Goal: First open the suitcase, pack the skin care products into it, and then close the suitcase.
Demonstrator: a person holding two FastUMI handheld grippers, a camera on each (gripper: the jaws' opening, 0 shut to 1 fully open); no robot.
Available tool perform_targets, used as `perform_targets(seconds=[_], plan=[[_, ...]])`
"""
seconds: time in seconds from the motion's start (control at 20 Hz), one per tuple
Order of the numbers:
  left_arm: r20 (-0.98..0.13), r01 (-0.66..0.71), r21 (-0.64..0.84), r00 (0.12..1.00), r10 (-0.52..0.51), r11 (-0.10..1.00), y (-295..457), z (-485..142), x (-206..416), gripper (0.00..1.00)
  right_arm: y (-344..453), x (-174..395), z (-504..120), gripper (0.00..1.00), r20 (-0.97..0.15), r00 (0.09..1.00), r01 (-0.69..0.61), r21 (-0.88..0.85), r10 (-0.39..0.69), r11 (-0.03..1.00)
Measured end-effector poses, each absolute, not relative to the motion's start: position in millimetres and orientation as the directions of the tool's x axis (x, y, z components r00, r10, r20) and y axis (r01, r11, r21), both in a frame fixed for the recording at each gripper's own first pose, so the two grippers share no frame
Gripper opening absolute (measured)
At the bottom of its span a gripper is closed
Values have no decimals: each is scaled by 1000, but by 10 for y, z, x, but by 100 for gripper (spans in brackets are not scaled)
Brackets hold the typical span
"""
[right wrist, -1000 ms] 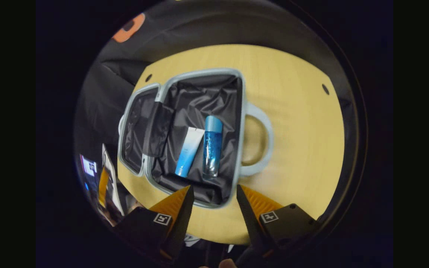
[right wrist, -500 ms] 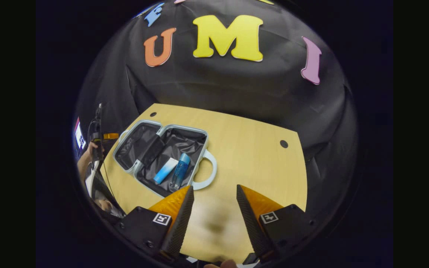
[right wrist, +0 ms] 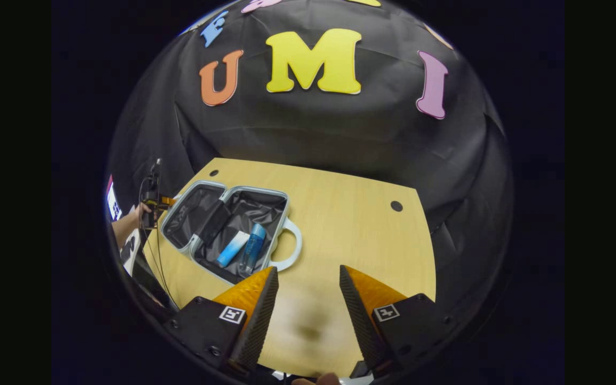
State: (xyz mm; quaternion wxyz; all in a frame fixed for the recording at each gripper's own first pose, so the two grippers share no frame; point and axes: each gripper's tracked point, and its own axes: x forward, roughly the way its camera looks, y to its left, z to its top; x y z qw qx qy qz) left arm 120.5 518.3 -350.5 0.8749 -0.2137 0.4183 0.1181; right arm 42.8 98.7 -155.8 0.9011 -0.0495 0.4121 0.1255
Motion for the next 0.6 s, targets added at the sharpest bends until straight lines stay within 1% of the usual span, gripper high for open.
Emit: perform_targets(seconds=[0.05,0.1,0.2,0.3,0.4,0.5,0.6], plan=[[-785,-402,-271,618,41,875,5177,-3528,1218,75,973,401,-1579,69,-759,624,-266,18,186,964],[-789,-413,-277,613,40,868,5143,-3548,1225,57,962,397,-1591,69,-760,622,-263,23,188,964],[-795,-431,-245,602,75,868,5122,-3501,1207,22,950,356,-1593,69,-761,618,-259,40,197,965],[-797,-431,-214,596,98,876,5106,-3386,1222,20,925,347,-1570,67,-753,627,-259,42,201,965],[-772,-437,-178,617,151,882,5123,-3124,1237,18,900,356,-1502,70,-726,655,-260,47,212,965],[-731,-449,-151,651,206,881,5078,-2691,1245,17,863,335,-1401,70,-689,689,-253,65,227,965],[-673,-453,-165,701,236,876,4931,-2146,1255,17,812,365,-1308,70,-640,733,-239,73,230,968]])
